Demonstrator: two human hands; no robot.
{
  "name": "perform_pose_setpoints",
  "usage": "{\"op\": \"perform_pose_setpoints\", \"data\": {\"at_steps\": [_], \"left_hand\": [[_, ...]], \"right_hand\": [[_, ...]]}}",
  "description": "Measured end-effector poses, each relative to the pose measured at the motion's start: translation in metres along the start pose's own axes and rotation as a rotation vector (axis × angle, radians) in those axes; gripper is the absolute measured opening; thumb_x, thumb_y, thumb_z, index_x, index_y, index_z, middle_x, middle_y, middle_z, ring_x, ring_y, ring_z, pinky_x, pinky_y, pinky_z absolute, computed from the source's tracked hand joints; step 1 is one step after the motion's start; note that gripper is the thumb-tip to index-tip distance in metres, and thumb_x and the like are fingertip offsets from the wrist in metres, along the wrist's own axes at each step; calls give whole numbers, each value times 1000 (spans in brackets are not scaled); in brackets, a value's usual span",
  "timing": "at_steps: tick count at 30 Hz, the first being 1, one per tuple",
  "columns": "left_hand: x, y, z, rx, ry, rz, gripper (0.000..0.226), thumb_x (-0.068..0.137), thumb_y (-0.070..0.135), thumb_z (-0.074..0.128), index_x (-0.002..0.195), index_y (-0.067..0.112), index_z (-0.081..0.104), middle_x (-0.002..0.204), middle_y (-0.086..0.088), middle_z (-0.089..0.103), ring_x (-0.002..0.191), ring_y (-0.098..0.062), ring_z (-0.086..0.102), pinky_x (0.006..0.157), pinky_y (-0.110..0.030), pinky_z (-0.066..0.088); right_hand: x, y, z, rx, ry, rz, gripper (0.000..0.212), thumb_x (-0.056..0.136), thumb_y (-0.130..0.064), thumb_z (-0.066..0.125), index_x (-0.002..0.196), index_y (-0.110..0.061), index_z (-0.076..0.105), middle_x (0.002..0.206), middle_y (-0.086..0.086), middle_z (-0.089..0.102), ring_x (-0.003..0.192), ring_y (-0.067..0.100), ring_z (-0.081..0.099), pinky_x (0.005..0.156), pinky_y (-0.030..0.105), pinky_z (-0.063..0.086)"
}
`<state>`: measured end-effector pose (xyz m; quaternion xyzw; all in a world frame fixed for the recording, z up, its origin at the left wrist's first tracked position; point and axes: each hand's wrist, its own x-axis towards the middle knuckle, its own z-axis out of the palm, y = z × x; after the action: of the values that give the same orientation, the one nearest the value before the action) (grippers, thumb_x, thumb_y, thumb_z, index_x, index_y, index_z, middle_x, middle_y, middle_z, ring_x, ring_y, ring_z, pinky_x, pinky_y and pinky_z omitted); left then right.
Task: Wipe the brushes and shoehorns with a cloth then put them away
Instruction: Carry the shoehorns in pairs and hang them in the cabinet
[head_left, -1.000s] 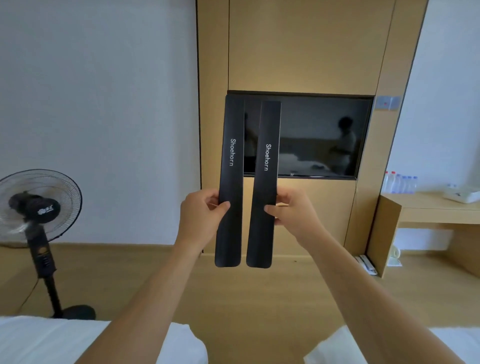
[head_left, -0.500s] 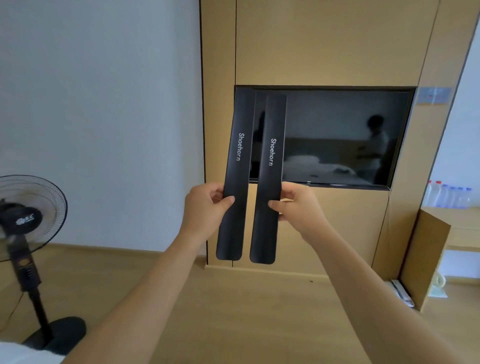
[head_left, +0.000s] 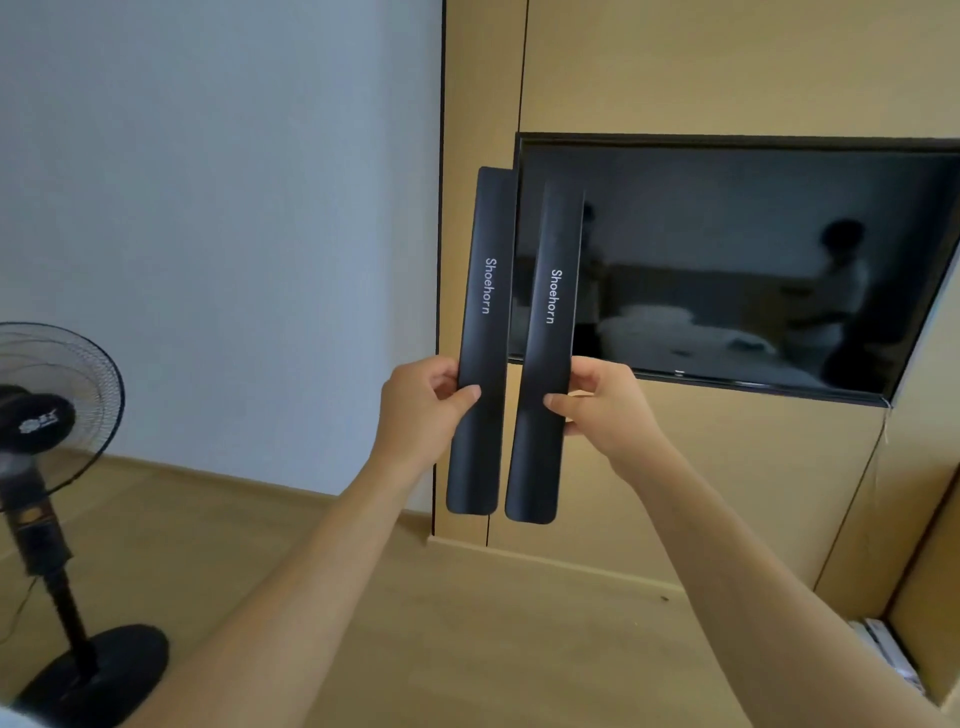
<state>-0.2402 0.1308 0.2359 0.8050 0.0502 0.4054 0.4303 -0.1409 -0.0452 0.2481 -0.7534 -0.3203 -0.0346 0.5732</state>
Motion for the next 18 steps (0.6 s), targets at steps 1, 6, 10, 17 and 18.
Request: {"op": "perform_pose_setpoints", "data": {"at_steps": [1,6,10,17,18], "left_hand": [[14,-11,5,-7,0,-2,4,89,18,69,92,18,71,87,7,73,80,-6,68,70,-21,55],[95,-62,22,-57,-23,-12,5,88,16,70,90,20,72,83,8,73,75,-6,68,65,-21,51],[151,-104,31,-54,-40,-16,5,87,16,70,90,20,72,83,9,74,76,-6,69,70,-29,58],[225,-178,39,-18,-10,-50,4,86,15,71,87,19,72,81,9,74,75,-5,69,72,-33,60],[235,-188,39,-13,-1,-58,4,86,14,71,87,18,73,80,8,74,74,-7,70,72,-36,60]], "right_hand": [[16,6,4,-7,-1,-6,30,92,0,64,115,-18,71,102,-3,75,99,19,71,75,35,62],[106,25,24,-48,17,-7,30,92,-1,65,114,-21,72,100,-4,76,96,19,71,80,42,62],[169,47,44,-61,14,-13,29,92,-3,66,114,-21,71,100,-4,76,95,19,72,80,44,62],[265,88,88,-20,-38,-26,31,92,-3,66,117,-20,70,103,-5,75,95,15,71,76,37,63],[279,94,95,-8,-47,-31,31,92,-3,66,118,-19,70,103,-4,75,95,15,71,76,37,63]]}}
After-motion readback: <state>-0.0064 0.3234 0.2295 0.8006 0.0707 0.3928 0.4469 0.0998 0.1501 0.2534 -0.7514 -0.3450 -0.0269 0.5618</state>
